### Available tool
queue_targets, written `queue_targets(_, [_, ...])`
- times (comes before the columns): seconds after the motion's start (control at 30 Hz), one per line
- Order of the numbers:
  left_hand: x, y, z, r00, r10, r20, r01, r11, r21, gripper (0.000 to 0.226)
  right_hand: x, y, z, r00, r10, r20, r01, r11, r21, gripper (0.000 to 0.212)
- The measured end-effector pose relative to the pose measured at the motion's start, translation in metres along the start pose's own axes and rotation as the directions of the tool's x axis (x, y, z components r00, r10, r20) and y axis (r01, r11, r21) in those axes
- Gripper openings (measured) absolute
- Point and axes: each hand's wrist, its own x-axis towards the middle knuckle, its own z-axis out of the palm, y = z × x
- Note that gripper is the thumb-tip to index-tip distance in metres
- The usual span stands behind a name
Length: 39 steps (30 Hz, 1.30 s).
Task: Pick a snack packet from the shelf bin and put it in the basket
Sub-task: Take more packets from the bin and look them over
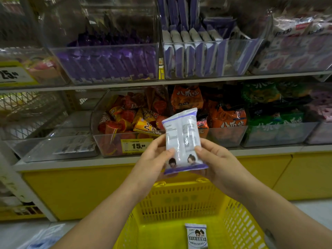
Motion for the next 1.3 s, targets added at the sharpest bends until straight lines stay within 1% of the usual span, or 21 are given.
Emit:
queue_targets(0.07, [0.000, 0.001, 0.004, 0.997, 0.083, -0.008, -0.083, 0.996, 0.025, 0.047, -0.001, -0.004, 0.001, 0.999, -0.008, -0.036, 0.010, 0.999, 0.046, 0.039])
queue_targets(0.1, [0.000, 0.004, 0.006, 0.991, 0.129, -0.031, -0.128, 0.991, 0.036, 0.052, -0.002, -0.005, 0.001, 0.995, -0.034, -0.089, 0.034, 0.999, 0.000, 0.041])
queue_targets(0.13, [-0.001, 0.007, 0.008, 0.983, 0.177, -0.056, -0.175, 0.984, 0.040, 0.053, -0.003, -0.007, 0.000, 0.984, -0.083, -0.161, 0.064, 0.991, -0.119, 0.048])
queue_targets(0.17, [-0.001, 0.011, 0.010, 0.973, 0.220, -0.077, -0.217, 0.975, 0.047, 0.052, -0.005, -0.009, -0.002, 0.967, -0.153, -0.204, 0.089, 0.952, -0.292, 0.056])
queue_targets(0.2, [-0.001, 0.015, 0.013, 0.963, 0.252, -0.094, -0.246, 0.967, 0.062, 0.052, -0.008, -0.012, -0.003, 0.959, -0.217, -0.185, 0.109, 0.879, -0.464, 0.061])
queue_targets(0.23, [-0.001, 0.020, 0.016, 0.956, 0.276, -0.103, -0.269, 0.960, 0.075, 0.050, -0.011, -0.018, -0.003, 0.959, -0.256, -0.121, 0.136, 0.792, -0.595, 0.064])
queue_targets(0.3, [0.001, 0.036, 0.025, 0.946, 0.311, -0.093, -0.305, 0.949, 0.077, 0.046, -0.016, -0.033, -0.004, 0.955, -0.295, 0.024, 0.206, 0.604, -0.770, 0.067])
queue_targets(0.33, [0.003, 0.047, 0.030, 0.942, 0.326, -0.079, -0.320, 0.944, 0.079, 0.044, -0.016, -0.043, -0.005, 0.946, -0.318, 0.059, 0.222, 0.508, -0.833, 0.068])
queue_targets(0.4, [0.009, 0.071, 0.040, 0.935, 0.353, -0.041, -0.349, 0.933, 0.084, 0.042, -0.015, -0.068, -0.007, 0.910, -0.407, 0.072, 0.223, 0.336, -0.915, 0.069])
queue_targets(0.43, [0.012, 0.085, 0.047, 0.930, 0.367, -0.017, -0.365, 0.927, 0.083, 0.041, -0.015, -0.082, -0.009, 0.882, -0.466, 0.067, 0.217, 0.277, -0.936, 0.068])
queue_targets(0.57, [0.025, 0.141, 0.074, 0.894, 0.439, 0.089, -0.446, 0.891, 0.089, 0.034, -0.014, -0.138, -0.021, 0.780, -0.619, 0.088, 0.218, 0.137, -0.966, 0.065])
queue_targets(0.67, [0.041, 0.177, 0.094, 0.852, 0.500, 0.158, -0.516, 0.852, 0.089, 0.038, -0.008, -0.178, -0.033, 0.712, -0.691, 0.126, 0.294, 0.130, -0.947, 0.062])
queue_targets(0.77, [0.064, 0.205, 0.112, 0.796, 0.567, 0.212, -0.606, 0.751, 0.262, 0.067, 0.004, -0.207, -0.045, 0.683, -0.716, 0.144, 0.379, 0.179, -0.908, 0.054])
queue_targets(0.83, [0.082, 0.220, 0.122, 0.769, 0.592, 0.243, -0.639, 0.692, 0.336, 0.077, 0.015, -0.219, -0.054, 0.670, -0.731, 0.127, 0.396, 0.208, -0.894, 0.051])
queue_targets(0.93, [0.112, 0.236, 0.130, 0.761, 0.592, 0.265, -0.647, 0.666, 0.372, 0.089, 0.034, -0.230, -0.067, 0.658, -0.747, 0.095, 0.410, 0.250, -0.877, 0.048])
queue_targets(1.0, [0.129, 0.243, 0.132, 0.758, 0.602, 0.250, -0.637, 0.603, 0.481, 0.094, 0.049, -0.235, -0.074, 0.686, -0.726, 0.058, 0.375, 0.284, -0.882, 0.042])
queue_targets(1.07, [0.145, 0.249, 0.131, 0.765, 0.601, 0.232, -0.606, 0.550, 0.575, 0.087, 0.064, -0.239, -0.081, 0.738, -0.674, 0.004, 0.293, 0.315, -0.903, 0.041])
queue_targets(1.13, [0.161, 0.253, 0.129, 0.799, 0.556, 0.230, -0.558, 0.541, 0.629, 0.078, 0.079, -0.243, -0.087, 0.789, -0.613, -0.040, 0.215, 0.338, -0.916, 0.036])
queue_targets(1.2, [0.178, 0.257, 0.126, 0.843, 0.486, 0.231, -0.498, 0.544, 0.676, 0.071, 0.092, -0.247, -0.091, 0.821, -0.566, -0.071, 0.147, 0.330, -0.932, 0.035])
queue_targets(1.23, [0.186, 0.258, 0.124, 0.860, 0.455, 0.233, -0.475, 0.544, 0.692, 0.060, 0.098, -0.248, -0.092, 0.831, -0.549, -0.089, 0.107, 0.315, -0.943, 0.038])
queue_targets(1.3, [0.200, 0.258, 0.122, 0.876, 0.418, 0.240, -0.451, 0.533, 0.716, 0.028, 0.109, -0.248, -0.094, 0.850, -0.512, -0.121, 0.023, 0.265, -0.964, 0.050])
